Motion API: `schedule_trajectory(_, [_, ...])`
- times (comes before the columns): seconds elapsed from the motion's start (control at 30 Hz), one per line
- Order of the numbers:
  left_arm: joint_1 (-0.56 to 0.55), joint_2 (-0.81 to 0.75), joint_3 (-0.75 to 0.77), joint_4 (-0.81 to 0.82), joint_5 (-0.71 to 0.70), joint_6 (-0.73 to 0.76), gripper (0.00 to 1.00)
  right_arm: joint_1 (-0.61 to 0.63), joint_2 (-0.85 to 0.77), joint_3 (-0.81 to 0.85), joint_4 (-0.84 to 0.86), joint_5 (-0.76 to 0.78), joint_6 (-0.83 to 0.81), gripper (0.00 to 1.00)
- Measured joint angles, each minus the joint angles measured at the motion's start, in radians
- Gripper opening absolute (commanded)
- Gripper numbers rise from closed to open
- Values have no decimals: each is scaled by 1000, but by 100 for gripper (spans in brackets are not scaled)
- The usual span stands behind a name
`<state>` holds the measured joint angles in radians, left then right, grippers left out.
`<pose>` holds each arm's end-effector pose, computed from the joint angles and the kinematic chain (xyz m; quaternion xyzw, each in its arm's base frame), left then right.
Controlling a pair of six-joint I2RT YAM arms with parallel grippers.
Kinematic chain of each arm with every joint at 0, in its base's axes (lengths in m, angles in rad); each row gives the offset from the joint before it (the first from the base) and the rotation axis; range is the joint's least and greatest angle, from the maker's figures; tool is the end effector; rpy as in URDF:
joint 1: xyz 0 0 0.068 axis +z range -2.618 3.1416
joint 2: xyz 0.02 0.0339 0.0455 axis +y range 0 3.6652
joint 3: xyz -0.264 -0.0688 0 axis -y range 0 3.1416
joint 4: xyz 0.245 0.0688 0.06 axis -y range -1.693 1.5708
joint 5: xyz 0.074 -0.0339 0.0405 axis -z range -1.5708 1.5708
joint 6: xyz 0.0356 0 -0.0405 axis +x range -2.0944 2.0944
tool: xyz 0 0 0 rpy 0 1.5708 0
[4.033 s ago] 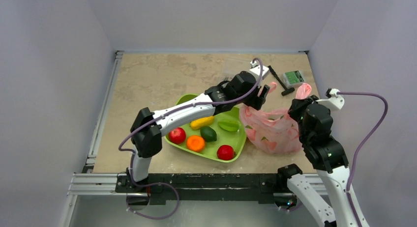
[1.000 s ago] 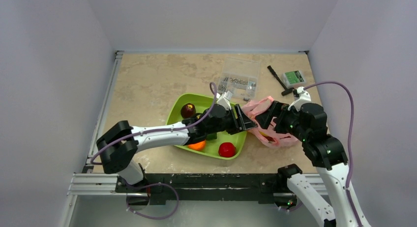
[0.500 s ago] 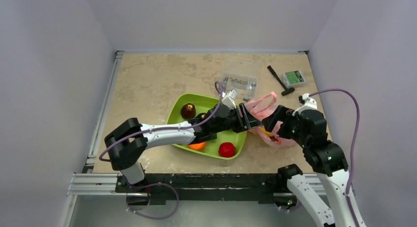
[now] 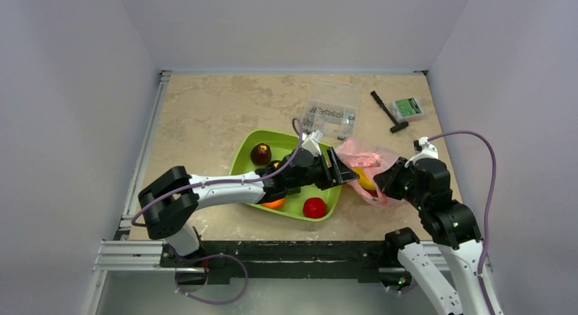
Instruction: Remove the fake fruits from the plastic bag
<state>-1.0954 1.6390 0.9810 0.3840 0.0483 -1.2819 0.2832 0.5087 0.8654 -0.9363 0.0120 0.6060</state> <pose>0.1696 -0.3333 0.2449 -0.0597 0.7947 -0.5674 0.2073 0.0863 0.0247 0.3238 0.1442 0.8678 0.1998 0.4316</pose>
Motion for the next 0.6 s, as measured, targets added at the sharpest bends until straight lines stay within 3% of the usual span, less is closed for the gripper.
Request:
schedule_trajectory(0.17, [0,-22,-27,-2,3,-43,63,0,-20,53,-2,31,4,0])
schedule_trajectory(0.27, [0,-21,-27,11,11,-62,57,0,-25,80,-3,51,4,0])
schedule_trajectory(0.47, [10,51,23,39,34,-80,20,0,-32,91,-2,58,2,0])
schedule_trajectory(0.6, [47,202,192,40,91,-83,0,0,-41,112,-15,108,-5,0])
